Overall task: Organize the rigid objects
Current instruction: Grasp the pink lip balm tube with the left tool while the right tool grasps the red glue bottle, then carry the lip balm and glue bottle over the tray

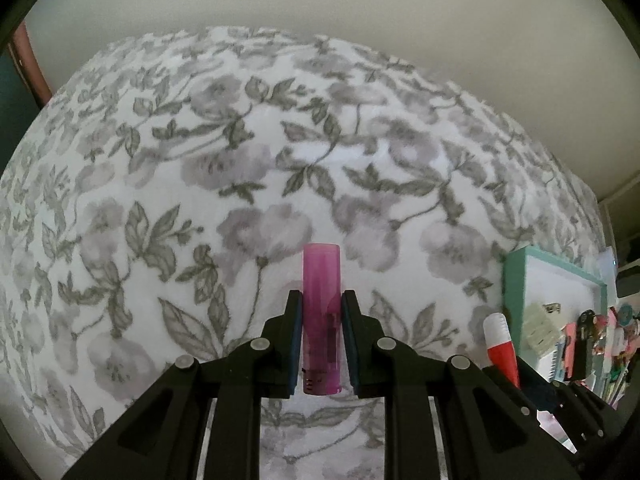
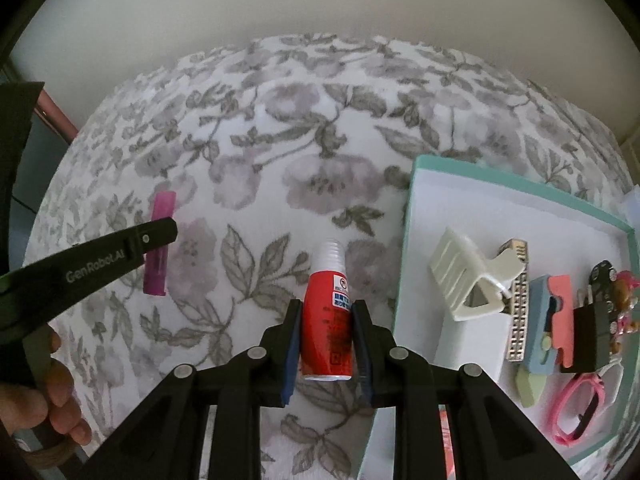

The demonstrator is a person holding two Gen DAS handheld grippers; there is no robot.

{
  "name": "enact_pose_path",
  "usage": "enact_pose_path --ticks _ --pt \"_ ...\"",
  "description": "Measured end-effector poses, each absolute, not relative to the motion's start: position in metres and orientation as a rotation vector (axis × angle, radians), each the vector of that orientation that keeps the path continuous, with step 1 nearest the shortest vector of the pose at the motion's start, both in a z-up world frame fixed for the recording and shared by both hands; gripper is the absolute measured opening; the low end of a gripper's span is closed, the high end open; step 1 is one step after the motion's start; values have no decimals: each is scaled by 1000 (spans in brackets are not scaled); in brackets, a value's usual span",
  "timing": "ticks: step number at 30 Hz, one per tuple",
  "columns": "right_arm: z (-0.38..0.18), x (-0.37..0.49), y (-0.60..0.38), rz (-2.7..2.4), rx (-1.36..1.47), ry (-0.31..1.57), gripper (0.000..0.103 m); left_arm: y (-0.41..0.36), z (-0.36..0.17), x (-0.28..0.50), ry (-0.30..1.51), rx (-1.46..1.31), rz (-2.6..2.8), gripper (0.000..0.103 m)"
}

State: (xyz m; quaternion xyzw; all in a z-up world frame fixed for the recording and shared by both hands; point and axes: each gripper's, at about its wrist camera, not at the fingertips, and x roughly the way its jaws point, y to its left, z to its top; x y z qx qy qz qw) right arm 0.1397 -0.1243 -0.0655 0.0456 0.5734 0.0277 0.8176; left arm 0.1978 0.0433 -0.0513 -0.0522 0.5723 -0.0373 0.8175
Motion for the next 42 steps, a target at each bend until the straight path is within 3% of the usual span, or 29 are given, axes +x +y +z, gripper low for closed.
enact_pose_path --ticks 20,42 --pt "8 134 -177 -1 148 1053 26 -9 33 189 1011 -103 -181 20" --pt "-1 108 -298 -166 268 1084 26 -133 25 164 1059 16 -386 20"
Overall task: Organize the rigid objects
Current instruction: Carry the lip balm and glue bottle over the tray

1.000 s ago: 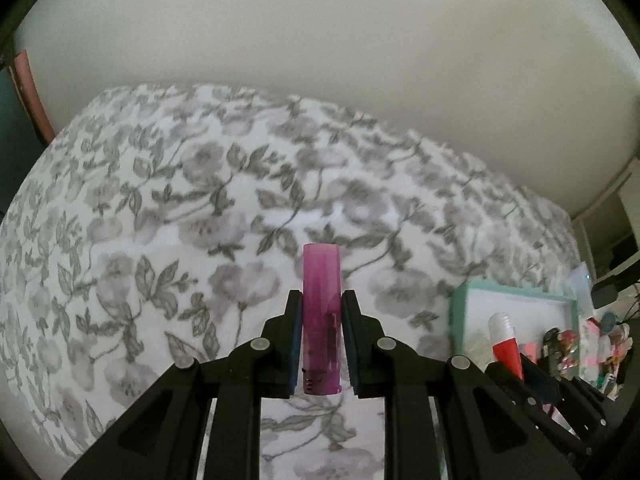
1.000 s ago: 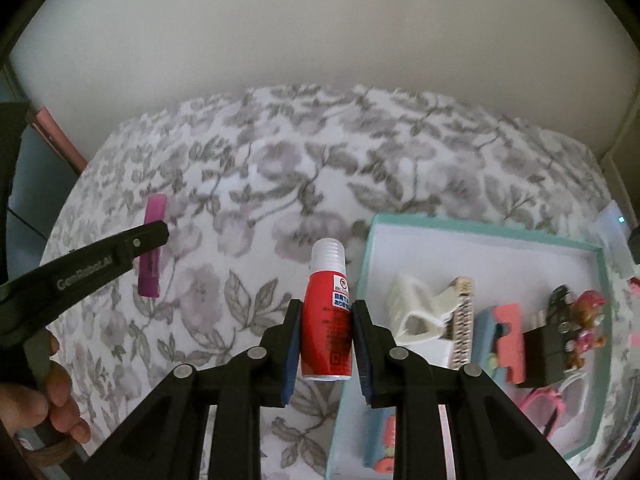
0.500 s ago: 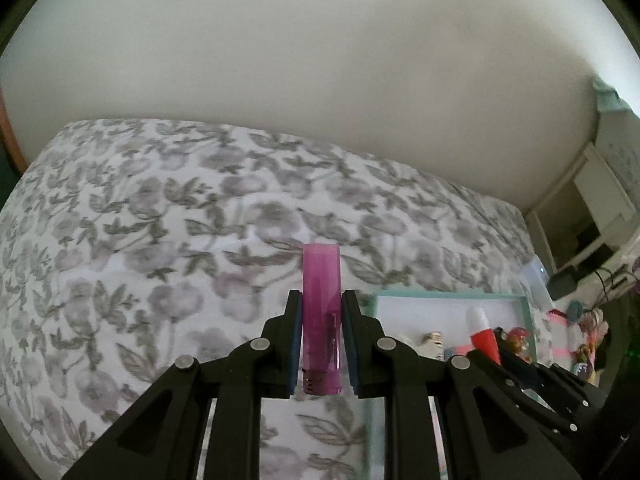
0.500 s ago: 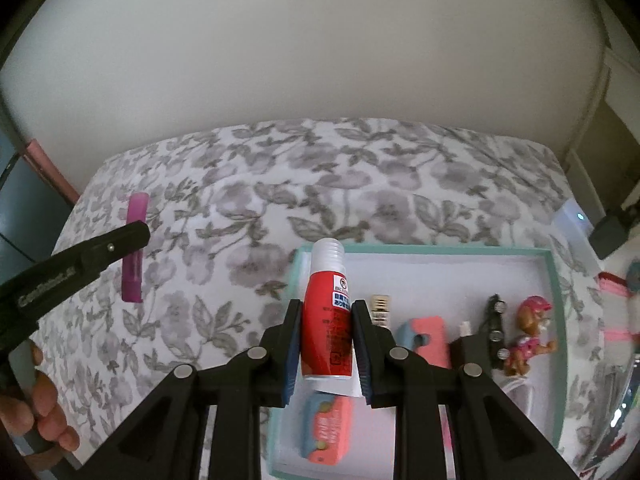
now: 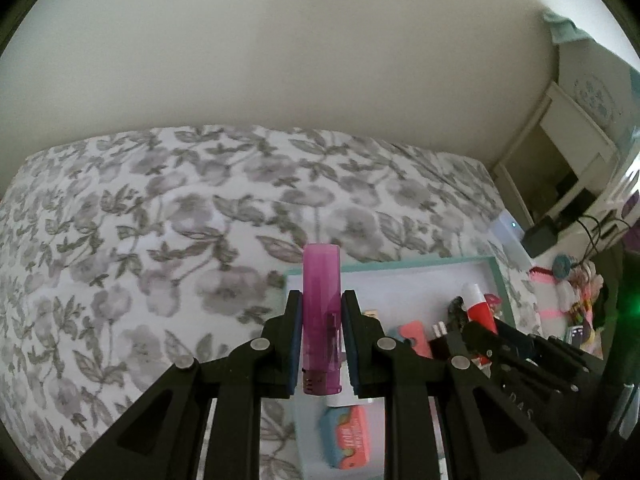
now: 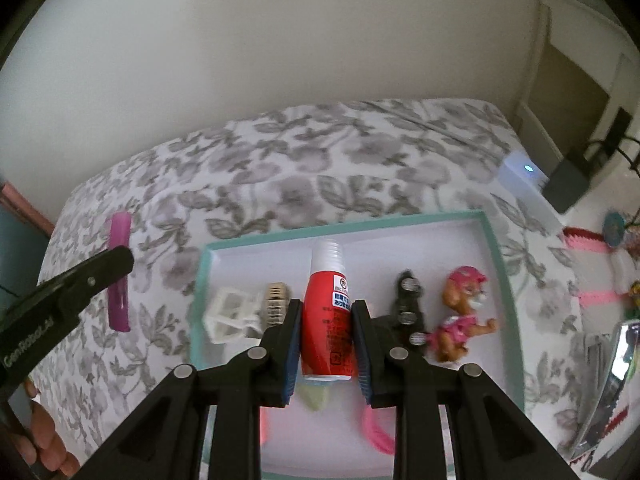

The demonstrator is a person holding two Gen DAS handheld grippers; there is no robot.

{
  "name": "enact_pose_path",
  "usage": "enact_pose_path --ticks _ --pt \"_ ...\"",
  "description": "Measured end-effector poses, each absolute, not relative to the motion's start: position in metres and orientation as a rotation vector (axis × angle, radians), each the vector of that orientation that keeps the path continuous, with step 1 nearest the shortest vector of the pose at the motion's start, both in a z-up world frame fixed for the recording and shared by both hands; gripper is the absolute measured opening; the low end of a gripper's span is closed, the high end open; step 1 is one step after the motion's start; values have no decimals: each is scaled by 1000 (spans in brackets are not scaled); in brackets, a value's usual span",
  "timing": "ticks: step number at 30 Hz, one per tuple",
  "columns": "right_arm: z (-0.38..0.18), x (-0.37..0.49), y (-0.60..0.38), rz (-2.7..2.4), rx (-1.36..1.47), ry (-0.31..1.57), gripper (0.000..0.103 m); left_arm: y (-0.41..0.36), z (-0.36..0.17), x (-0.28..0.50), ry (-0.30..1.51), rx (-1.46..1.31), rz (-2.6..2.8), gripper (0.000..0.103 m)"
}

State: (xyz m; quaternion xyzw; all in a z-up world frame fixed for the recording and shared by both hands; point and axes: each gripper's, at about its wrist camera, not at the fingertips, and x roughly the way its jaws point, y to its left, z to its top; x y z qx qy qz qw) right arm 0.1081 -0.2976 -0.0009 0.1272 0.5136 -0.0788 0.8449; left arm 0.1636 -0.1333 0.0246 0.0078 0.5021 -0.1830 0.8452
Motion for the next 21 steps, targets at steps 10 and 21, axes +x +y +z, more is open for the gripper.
enact_pose_path --ticks 10,21 --pt "-14 96 -339 -255 270 1131 26 -188 8 146 1103 105 -473 20" --pt "-27 91 -354 -271 281 1163 26 -220 -18 133 1162 184 -512 20"
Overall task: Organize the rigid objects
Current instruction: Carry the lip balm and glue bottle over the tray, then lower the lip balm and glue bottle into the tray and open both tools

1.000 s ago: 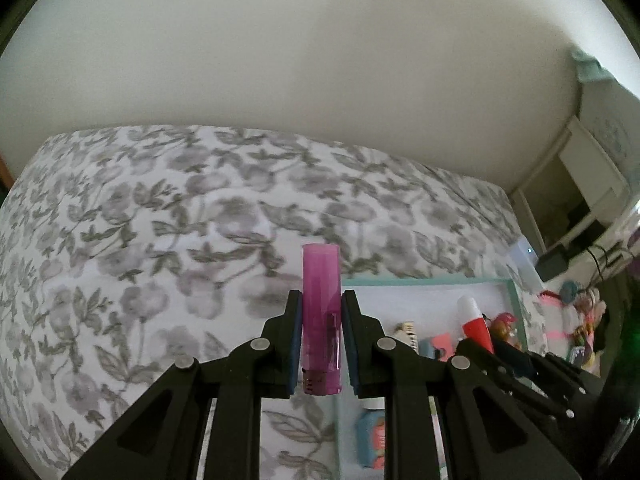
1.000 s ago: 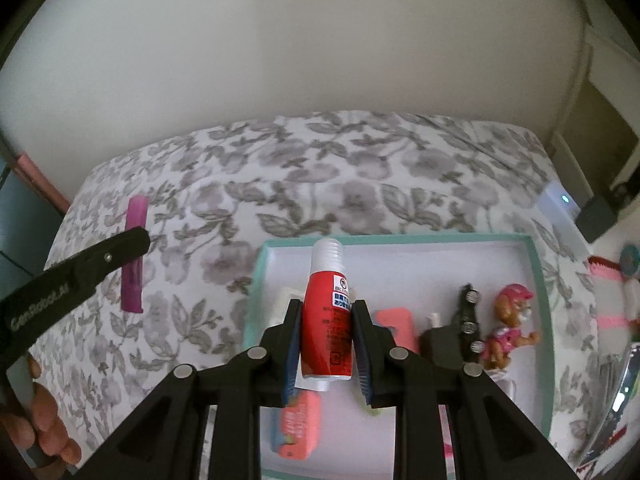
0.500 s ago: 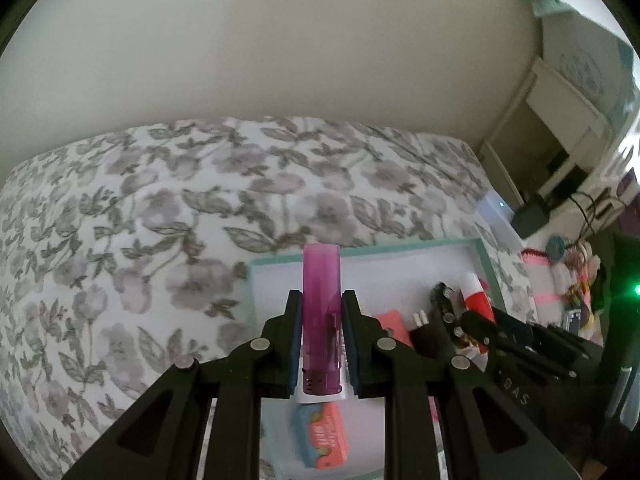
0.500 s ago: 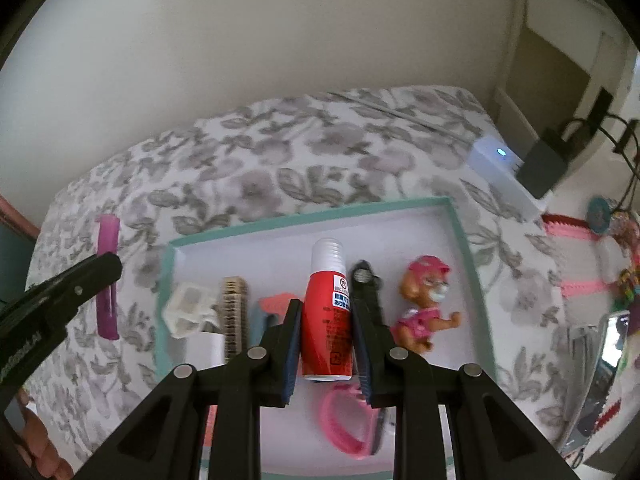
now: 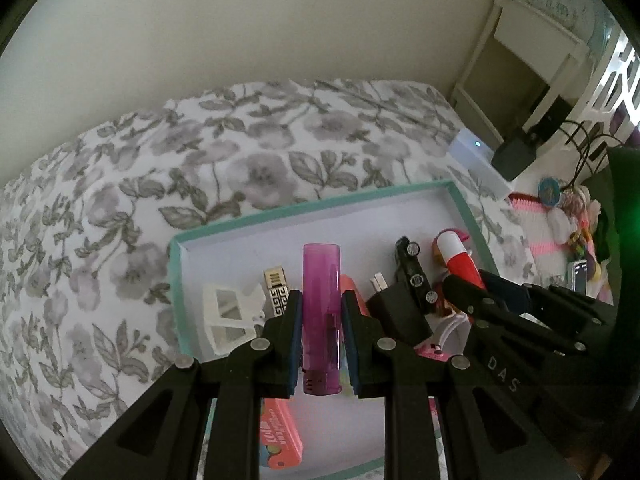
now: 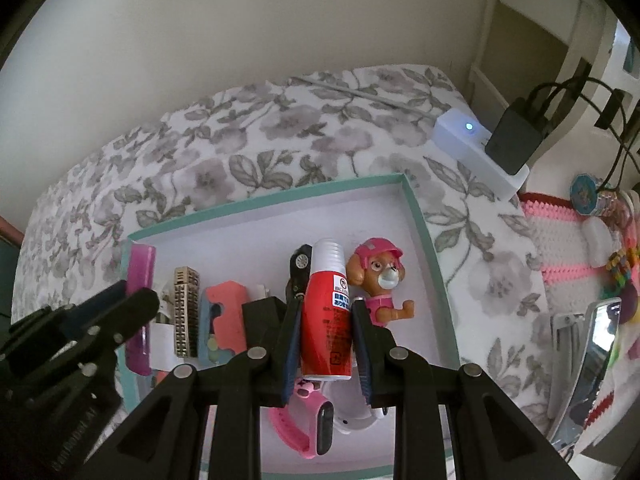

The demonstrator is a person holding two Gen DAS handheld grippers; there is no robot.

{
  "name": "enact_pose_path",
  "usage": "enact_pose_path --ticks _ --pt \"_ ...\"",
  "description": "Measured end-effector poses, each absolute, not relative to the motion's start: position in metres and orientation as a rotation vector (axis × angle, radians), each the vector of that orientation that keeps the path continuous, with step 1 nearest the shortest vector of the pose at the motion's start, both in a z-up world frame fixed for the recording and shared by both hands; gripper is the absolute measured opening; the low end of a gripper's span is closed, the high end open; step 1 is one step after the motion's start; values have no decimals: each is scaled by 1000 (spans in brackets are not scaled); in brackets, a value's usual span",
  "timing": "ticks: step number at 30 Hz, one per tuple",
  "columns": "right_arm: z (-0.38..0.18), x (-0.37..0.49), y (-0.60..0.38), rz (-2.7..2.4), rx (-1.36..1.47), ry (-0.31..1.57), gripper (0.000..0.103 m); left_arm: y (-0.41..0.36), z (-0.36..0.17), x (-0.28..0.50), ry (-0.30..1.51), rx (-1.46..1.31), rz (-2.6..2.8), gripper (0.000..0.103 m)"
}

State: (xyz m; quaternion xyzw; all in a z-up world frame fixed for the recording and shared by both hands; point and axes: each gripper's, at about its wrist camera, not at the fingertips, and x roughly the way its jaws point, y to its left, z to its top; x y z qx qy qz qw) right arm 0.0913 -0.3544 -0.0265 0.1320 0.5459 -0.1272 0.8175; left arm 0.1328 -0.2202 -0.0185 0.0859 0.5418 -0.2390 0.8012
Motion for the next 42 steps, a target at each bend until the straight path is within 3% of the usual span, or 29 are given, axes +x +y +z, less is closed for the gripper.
enact_pose_path --ticks 24,29,39,42 --pt "-53 95 -351 -262 268 1239 26 -221 -62 134 1291 180 -482 20" --pt "-50 95 -350 -264 251 1241 27 -218 -56 135 1286 166 -473 33" --pt "-11 92 -348 -262 231 1143 27 -200 -22 142 1193 103 -427 35" --pt "-8 92 -347 -269 222 1133 27 -191 -18 147 1172 90 -378 46"
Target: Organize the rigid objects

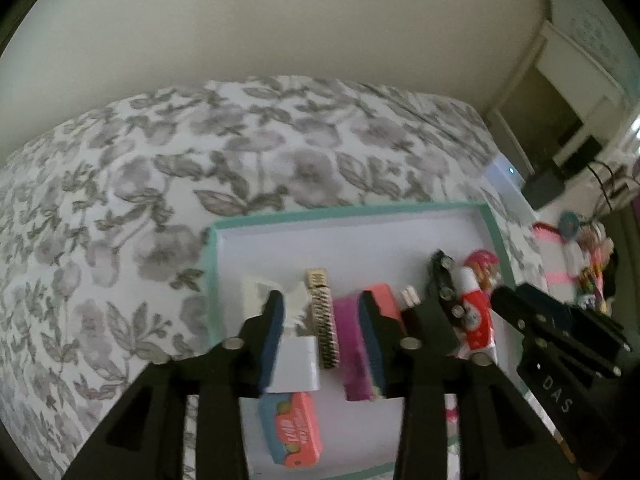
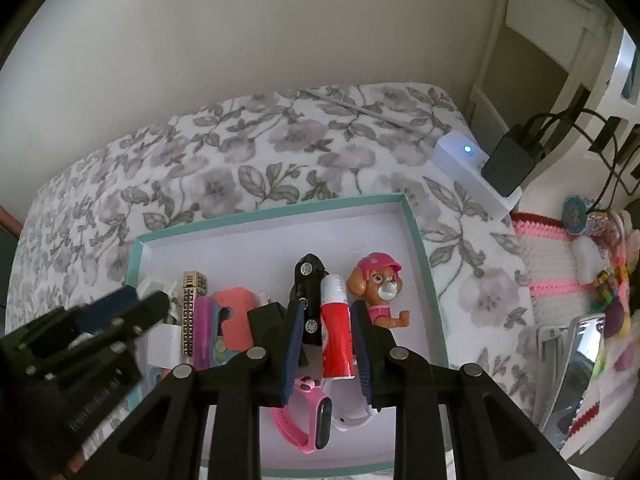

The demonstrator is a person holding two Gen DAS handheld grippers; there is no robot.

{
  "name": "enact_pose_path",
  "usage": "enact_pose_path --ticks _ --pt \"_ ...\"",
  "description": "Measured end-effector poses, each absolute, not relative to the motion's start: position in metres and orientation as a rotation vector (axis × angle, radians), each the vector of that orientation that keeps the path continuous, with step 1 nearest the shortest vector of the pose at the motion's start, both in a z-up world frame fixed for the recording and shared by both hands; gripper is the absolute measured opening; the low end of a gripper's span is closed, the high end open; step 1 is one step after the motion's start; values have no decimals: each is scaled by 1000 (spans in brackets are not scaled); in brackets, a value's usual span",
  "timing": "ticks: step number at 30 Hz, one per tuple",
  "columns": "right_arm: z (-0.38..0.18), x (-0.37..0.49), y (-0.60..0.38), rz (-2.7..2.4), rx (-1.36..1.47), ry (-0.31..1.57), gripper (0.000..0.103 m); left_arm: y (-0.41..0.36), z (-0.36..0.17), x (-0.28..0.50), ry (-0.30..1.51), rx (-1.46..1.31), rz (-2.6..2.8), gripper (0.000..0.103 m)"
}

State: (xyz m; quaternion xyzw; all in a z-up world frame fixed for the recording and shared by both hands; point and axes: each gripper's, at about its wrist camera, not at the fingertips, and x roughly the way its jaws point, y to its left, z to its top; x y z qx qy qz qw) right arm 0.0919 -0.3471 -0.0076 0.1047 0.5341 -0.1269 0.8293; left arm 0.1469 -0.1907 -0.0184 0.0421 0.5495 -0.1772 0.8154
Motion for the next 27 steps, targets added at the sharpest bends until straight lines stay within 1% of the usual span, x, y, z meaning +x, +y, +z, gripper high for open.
enact_pose_path --ticks 1,4,5,6,7,9,10,11,12,14,16,18,20,22,24,25,27 --pt "-8 92 -346 -269 220 1134 27 -188 -18 149 1167 91 -361 50" --pt "-15 95 -343 -259 215 1156 28 -180 -22 154 1171 92 -316 50" --pt "-19 96 -341 -257 212 1165 32 -176 -24 156 1175 92 -297 50" --pt "-23 98 -339 -259 207 1177 39 -174 -25 158 1176 93 -283 50" --pt "-26 98 -338 -257 205 1182 41 -171 -26 159 1175 94 -268 51" --pt "-30 100 -335 -253 202 1190 47 -166 -27 161 1173 95 -237 59" --pt "-32 101 -333 -250 199 1193 49 -163 -28 162 1172 92 -226 69" --pt "-33 101 -331 -250 195 1193 55 -159 -29 163 1169 87 -211 72" --pt "-33 102 -329 -248 190 1190 61 -157 -30 164 1168 83 -203 72" --pt "-33 103 -326 -245 181 1185 64 -153 -31 166 1169 77 -186 74" --pt "-34 104 -325 -242 177 1183 67 -148 -34 167 1170 77 -164 79" --pt "-35 104 -324 -245 175 1180 75 -145 -37 168 1169 82 -146 80" --pt "-36 104 -323 -249 169 1177 77 -141 -38 170 1166 84 -129 80" --pt "-37 105 -323 -251 169 1172 82 -138 -40 170 1163 88 -114 80" --pt "-38 105 -324 -252 178 1167 86 -134 -42 171 1165 86 -103 88" --pt "-39 105 -324 -250 182 1166 87 -133 -43 172 1166 83 -100 93" --pt "-39 105 -324 -246 190 1165 90 -129 -45 172 1166 78 -93 94"
